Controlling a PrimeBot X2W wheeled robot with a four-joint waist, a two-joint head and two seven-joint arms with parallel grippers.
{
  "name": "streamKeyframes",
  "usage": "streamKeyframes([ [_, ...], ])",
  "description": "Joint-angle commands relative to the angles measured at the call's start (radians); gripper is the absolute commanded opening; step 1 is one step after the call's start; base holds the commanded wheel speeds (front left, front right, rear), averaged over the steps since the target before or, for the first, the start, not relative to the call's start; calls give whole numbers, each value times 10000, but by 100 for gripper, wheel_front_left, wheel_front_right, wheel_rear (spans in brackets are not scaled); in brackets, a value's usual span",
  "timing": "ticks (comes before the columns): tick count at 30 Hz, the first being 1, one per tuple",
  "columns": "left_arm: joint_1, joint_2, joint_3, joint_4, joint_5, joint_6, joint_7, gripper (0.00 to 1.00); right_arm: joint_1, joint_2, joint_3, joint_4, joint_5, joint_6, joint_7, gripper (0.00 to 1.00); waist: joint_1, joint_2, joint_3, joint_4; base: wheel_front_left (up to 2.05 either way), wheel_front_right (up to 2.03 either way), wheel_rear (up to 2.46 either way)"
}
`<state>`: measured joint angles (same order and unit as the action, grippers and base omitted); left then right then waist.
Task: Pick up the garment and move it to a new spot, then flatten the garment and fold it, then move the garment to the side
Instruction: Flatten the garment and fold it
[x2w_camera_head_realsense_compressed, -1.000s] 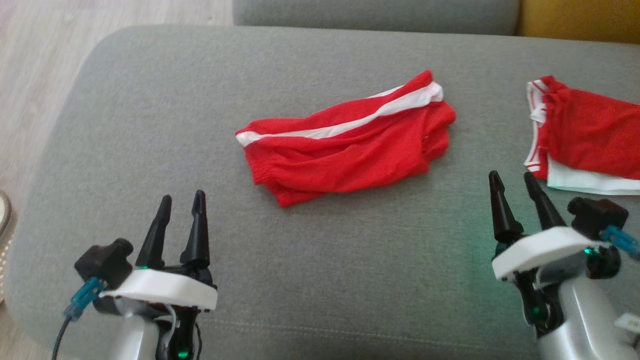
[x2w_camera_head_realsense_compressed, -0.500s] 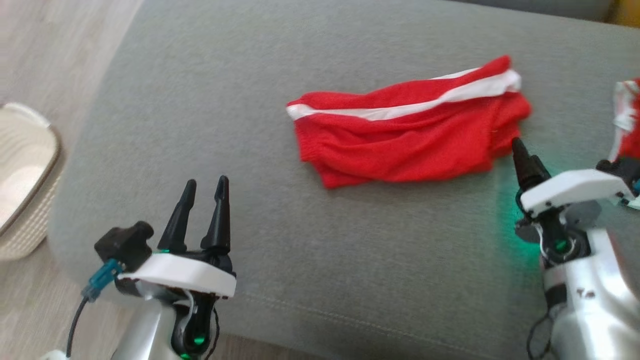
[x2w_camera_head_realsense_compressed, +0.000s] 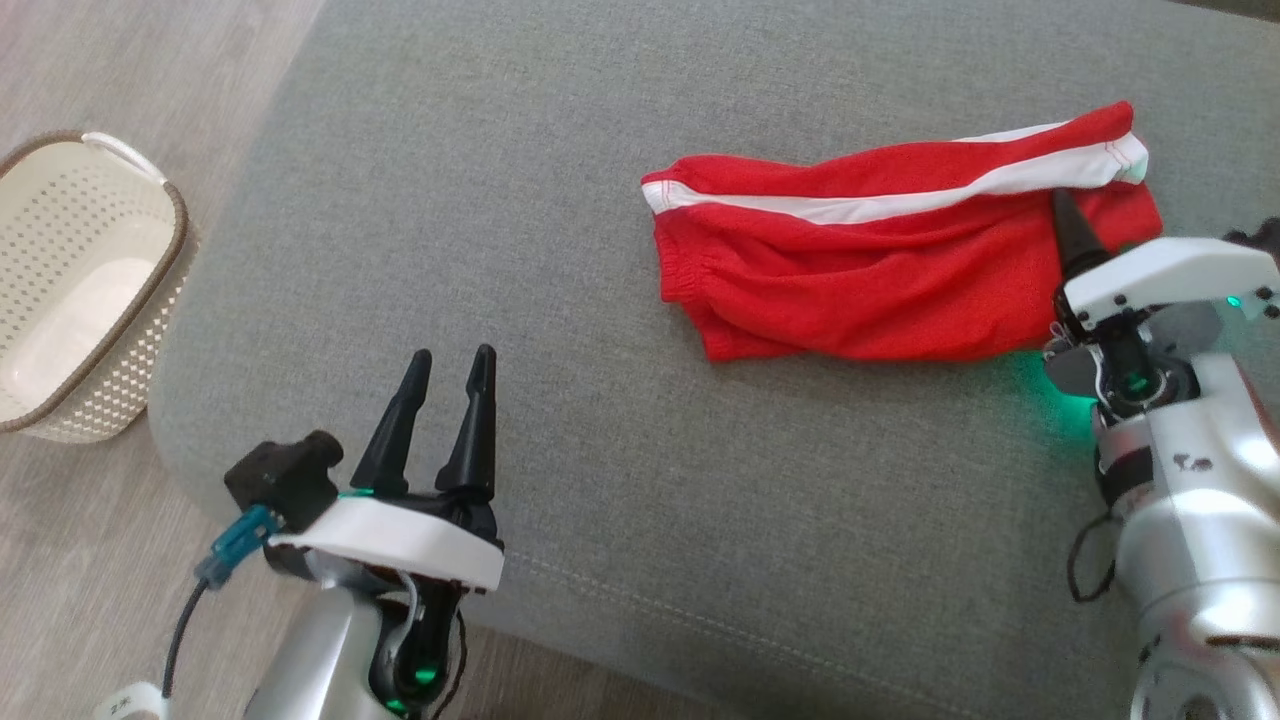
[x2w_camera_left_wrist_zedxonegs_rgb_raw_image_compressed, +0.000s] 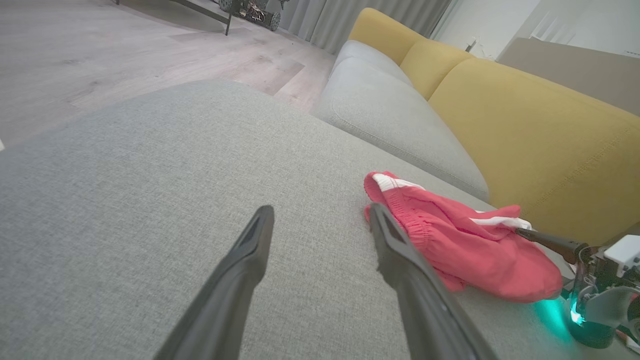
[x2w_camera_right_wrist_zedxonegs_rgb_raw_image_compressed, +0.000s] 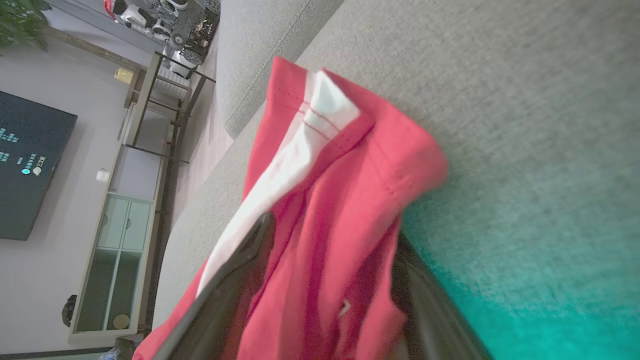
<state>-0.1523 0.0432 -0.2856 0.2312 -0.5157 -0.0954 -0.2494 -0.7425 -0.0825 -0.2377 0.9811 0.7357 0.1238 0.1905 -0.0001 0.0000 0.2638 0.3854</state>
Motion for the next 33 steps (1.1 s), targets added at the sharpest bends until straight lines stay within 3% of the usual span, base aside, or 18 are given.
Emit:
streamKeyframes([
  [1, -470, 70, 262, -363, -121, 90, -124, 100, -222, 322, 248, 445, -49, 69, 7, 77, 1, 0, 25, 10, 0, 0, 0],
  [2, -484, 70, 260, -359, -125, 93, -124, 100, -339, 322, 310, 626, -83, 69, 17, 31, 1, 0, 31, 9, 0, 0, 0],
  [3, -497, 70, 263, -353, -128, 97, -124, 100, -444, 322, 419, 761, -132, 69, 11, 0, 1, 0, 33, 4, 0, 0, 0],
  [12, -548, 70, 357, -310, -124, 134, -124, 100, -666, 323, 1354, 991, -318, 69, -872, 0, 1, 0, -54, -226, 0, 0, 0],
  [28, -308, 70, 517, -200, 20, 173, -124, 100, 61, -917, 759, 1488, -2112, 69, -3499, 0, 1, 0, -795, -1106, 0, 0, 0],
  [33, -267, 70, 526, -202, 67, 164, -124, 100, 71, -899, 690, 1488, -2671, 69, -3702, 0, 1, 0, -858, -1314, 0, 0, 0],
])
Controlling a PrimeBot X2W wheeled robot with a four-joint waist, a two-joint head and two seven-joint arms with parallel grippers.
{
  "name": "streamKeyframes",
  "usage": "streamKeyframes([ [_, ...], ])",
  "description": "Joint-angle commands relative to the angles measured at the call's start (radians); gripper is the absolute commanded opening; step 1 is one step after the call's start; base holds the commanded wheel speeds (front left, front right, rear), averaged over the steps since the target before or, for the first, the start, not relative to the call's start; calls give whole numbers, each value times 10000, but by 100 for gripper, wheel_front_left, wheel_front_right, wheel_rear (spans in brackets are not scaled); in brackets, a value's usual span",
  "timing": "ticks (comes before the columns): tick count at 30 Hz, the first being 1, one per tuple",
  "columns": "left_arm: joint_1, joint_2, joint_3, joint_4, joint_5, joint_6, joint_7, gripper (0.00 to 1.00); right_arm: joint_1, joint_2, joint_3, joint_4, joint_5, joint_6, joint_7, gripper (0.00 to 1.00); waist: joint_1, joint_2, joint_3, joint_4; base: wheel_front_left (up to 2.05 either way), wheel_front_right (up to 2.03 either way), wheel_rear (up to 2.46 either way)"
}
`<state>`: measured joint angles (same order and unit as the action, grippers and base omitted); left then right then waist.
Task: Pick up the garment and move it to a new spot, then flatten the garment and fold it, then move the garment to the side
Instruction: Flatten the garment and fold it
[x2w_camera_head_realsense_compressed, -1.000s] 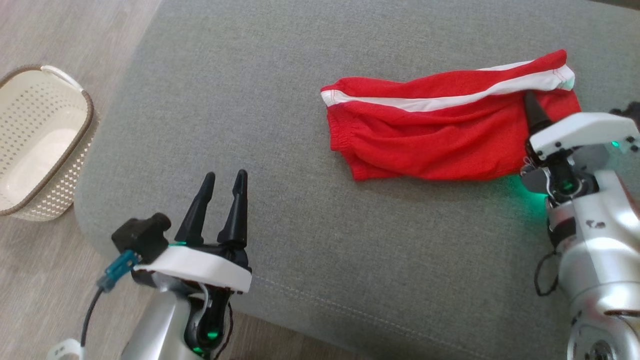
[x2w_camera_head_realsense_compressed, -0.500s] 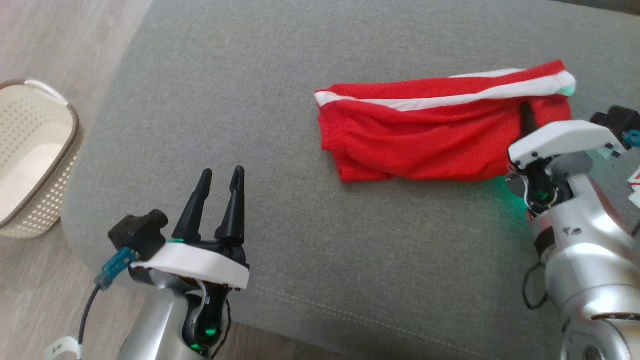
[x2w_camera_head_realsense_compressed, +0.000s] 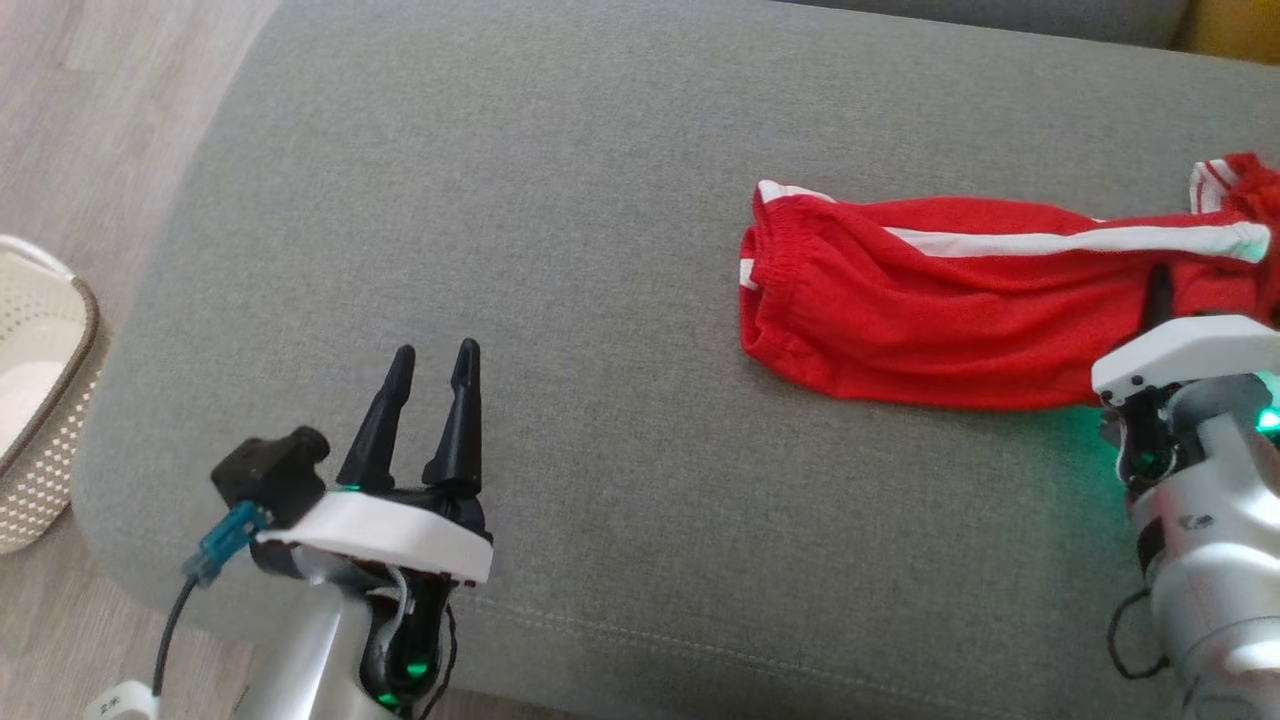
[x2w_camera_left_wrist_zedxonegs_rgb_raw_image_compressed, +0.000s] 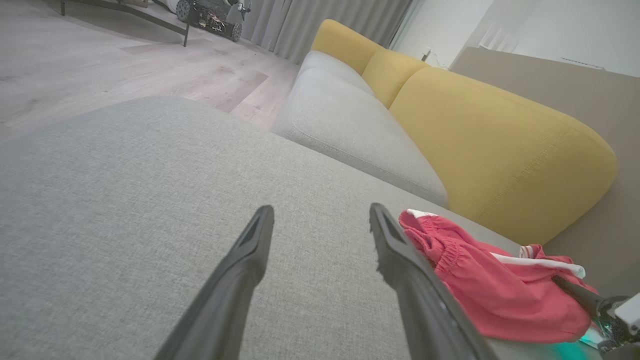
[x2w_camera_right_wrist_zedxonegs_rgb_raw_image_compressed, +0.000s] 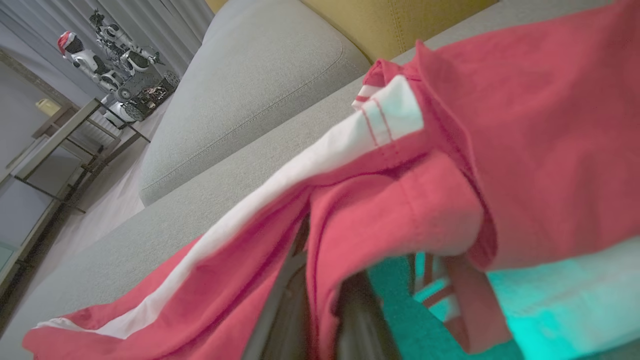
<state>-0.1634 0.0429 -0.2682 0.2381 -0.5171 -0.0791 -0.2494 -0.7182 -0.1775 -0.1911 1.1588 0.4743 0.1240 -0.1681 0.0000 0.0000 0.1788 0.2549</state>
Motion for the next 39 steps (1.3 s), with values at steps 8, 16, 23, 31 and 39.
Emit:
streamKeyframes([
  [8, -120, 74, 221, -181, 75, -5, -124, 100, -406, 650, 659, -1000, -819, 67, -407, 0, 0, 0, -197, 47, 0, 0, 0],
  [16, 10, 74, 356, -117, 80, 44, -124, 100, 173, 1224, 2484, -2746, -550, 67, -178, 0, 0, 0, -480, 346, 0, 0, 0],
  [23, 77, 74, 275, -111, 18, 72, -124, 100, 1029, 1267, 4434, -4192, 379, 67, 427, 0, 0, 0, -514, 635, 0, 0, 0],
  [31, 48, 74, 164, -127, -103, 99, -124, 100, 1250, 1270, 5485, -4420, 365, 67, 677, 0, 0, 0, -238, 1018, 0, 0, 0],
  [39, -5, 74, 141, -73, -163, 135, -124, 100, 1076, 1271, 6737, -3895, 20, 67, 821, 100, 0, 0, -28, 1161, 0, 0, 0],
])
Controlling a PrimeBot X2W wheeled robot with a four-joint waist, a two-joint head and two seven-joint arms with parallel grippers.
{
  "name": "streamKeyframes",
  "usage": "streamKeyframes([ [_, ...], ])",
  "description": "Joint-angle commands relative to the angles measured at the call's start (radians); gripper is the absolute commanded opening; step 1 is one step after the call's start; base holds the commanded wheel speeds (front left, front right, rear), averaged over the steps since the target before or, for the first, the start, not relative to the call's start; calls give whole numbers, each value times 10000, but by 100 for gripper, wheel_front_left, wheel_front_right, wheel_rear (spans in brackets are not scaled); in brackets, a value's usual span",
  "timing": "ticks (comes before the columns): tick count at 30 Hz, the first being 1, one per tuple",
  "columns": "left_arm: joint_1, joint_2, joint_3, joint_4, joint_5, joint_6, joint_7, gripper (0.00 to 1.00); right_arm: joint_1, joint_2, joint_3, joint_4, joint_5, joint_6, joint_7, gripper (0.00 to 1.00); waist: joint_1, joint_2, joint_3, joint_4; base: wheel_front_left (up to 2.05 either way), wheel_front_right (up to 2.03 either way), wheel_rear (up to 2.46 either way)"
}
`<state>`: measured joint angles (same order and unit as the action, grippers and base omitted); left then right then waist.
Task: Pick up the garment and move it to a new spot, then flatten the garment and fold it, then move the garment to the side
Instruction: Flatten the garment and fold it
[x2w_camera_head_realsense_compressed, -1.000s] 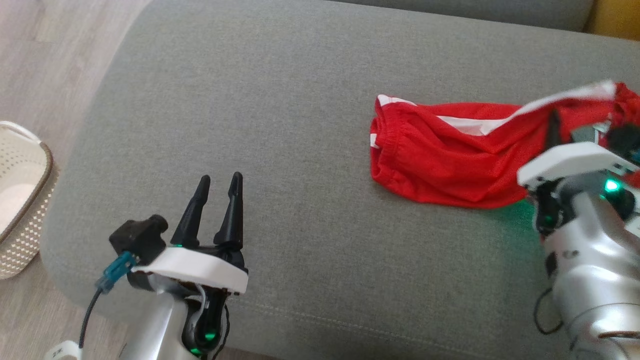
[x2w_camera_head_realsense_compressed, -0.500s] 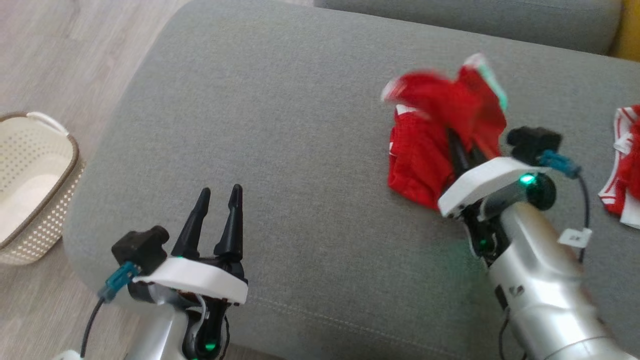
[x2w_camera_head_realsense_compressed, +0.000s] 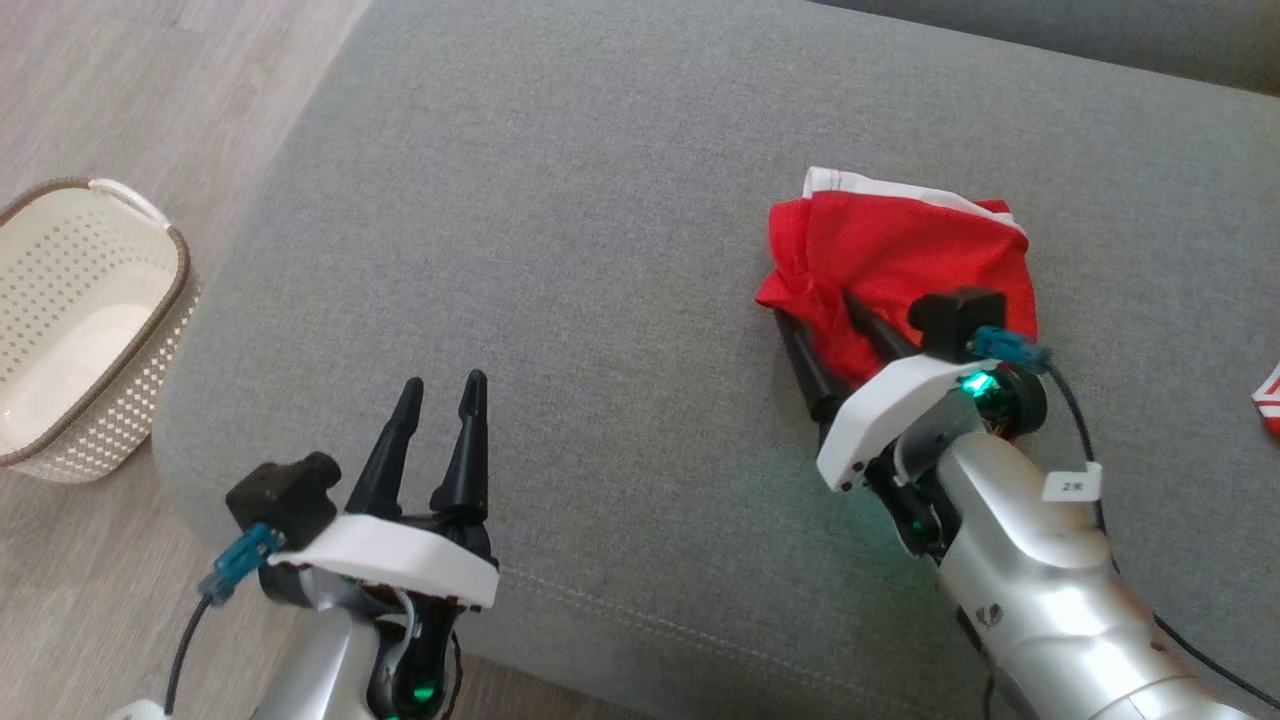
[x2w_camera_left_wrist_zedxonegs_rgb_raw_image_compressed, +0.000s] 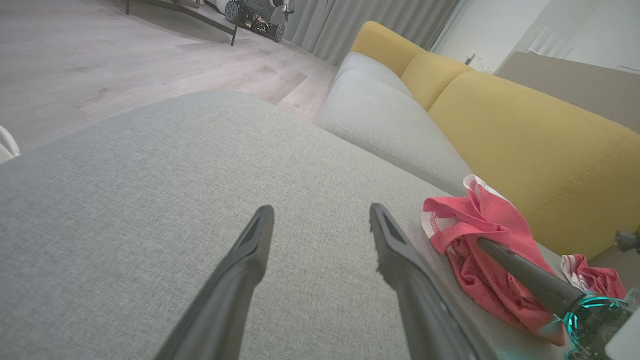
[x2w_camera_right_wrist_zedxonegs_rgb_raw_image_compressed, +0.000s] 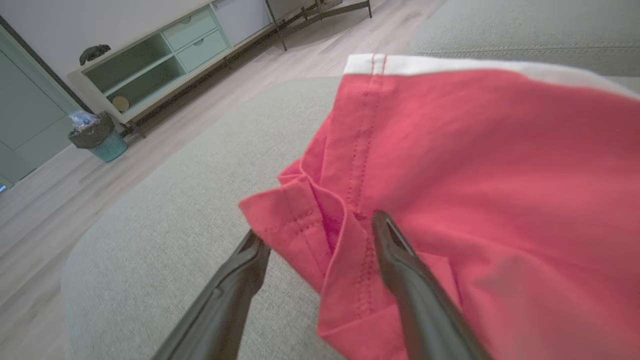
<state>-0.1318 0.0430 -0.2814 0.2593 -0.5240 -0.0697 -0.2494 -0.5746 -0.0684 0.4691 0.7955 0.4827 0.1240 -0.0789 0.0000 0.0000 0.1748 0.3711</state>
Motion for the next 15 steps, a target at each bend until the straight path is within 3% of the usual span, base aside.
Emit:
streamKeyframes([
  [1, -338, 72, 269, -283, -104, 47, -124, 100, -359, 180, 287, -201, -17, 67, -56, 100, 0, 0, 36, -3, 0, 0, 0],
  [8, -433, 72, 167, -270, -206, 116, -124, 100, -432, 181, 893, 710, 482, 67, 588, 100, 0, 0, 97, -134, 0, 0, 0],
  [15, -391, 72, 319, -210, -75, 125, -124, 100, -516, 181, 1441, 314, 1369, 67, 431, 100, 0, 0, -164, -644, 0, 0, 0],
])
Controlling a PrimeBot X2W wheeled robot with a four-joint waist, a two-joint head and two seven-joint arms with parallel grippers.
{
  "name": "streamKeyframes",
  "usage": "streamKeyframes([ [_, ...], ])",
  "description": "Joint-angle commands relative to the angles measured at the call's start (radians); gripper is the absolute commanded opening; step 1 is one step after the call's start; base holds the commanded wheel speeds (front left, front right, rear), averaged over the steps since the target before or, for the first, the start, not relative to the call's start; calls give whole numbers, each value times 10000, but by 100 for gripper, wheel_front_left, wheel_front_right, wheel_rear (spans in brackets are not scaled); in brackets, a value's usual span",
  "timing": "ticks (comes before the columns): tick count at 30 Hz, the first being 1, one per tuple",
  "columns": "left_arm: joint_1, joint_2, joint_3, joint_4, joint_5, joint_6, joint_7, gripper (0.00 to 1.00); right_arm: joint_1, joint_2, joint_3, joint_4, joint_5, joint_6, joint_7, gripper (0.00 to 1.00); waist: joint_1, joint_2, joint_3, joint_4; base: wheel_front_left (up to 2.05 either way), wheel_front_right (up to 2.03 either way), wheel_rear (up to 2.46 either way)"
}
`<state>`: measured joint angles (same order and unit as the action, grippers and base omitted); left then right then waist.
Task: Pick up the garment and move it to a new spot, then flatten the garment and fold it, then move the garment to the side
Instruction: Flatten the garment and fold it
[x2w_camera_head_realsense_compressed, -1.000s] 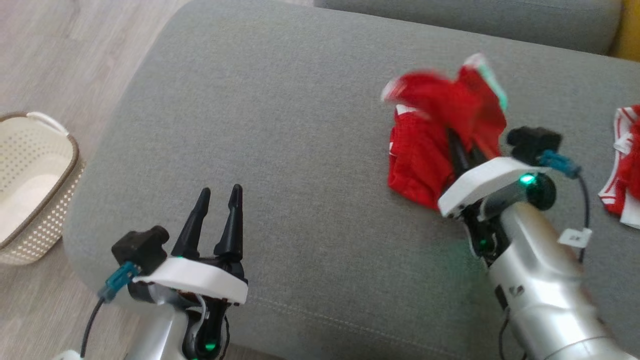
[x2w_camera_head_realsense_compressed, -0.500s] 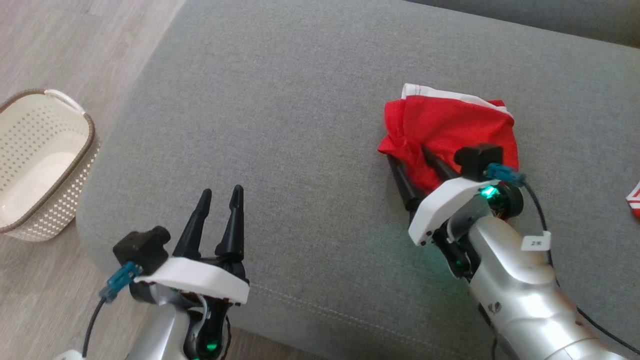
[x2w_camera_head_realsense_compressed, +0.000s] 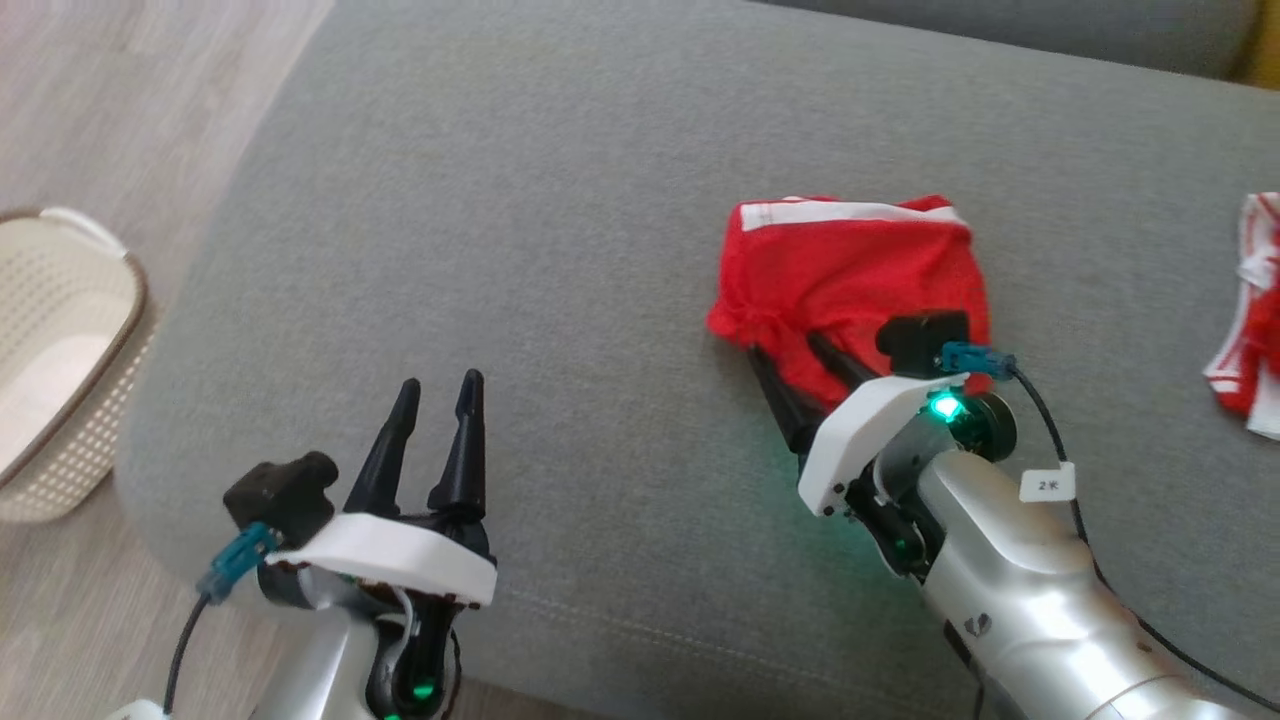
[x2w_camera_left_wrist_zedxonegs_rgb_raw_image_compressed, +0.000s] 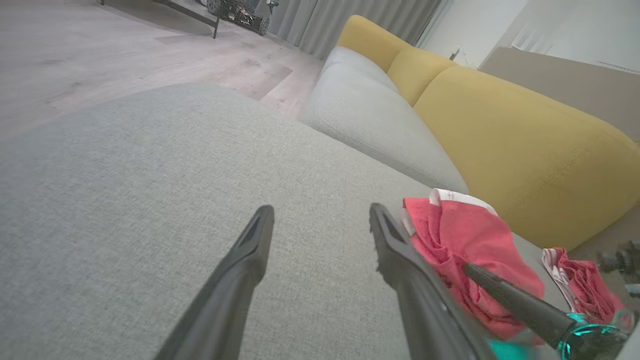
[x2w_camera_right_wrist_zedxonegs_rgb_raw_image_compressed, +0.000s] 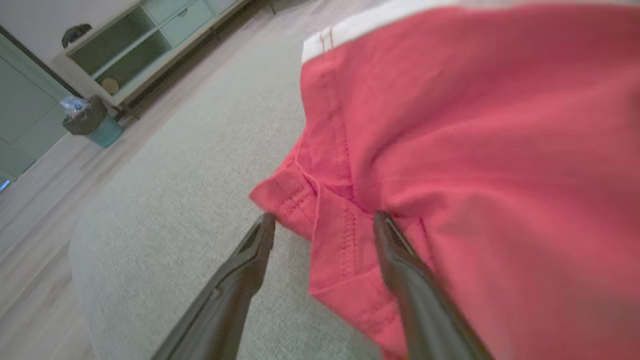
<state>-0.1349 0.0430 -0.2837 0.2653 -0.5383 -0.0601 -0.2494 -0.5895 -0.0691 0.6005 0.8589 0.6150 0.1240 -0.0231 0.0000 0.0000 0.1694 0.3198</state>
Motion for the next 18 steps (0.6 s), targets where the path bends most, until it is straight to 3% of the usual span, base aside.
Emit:
streamKeyframes([
  [1, -352, 72, 363, -271, 99, 17, -124, 100, -373, 186, 122, -404, 106, 67, -227, 100, 0, 0, -175, -221, 0, 0, 0],
  [10, -273, 72, 621, -494, 185, -23, -124, 100, 15, -570, -513, -1448, 27, 67, -1083, 100, 0, 0, -635, -994, 0, 0, 0],
  [14, -211, 72, 746, -702, 268, -52, -124, 100, 658, -1129, -1441, -1956, -1130, 67, -1712, 100, 0, 0, -836, -1423, 0, 0, 0],
  [18, -165, 72, 822, -860, 324, -64, -124, 100, 1416, -1123, -2583, -2532, -2154, 67, -2069, 100, 0, 0, -916, -1688, 0, 0, 0],
])
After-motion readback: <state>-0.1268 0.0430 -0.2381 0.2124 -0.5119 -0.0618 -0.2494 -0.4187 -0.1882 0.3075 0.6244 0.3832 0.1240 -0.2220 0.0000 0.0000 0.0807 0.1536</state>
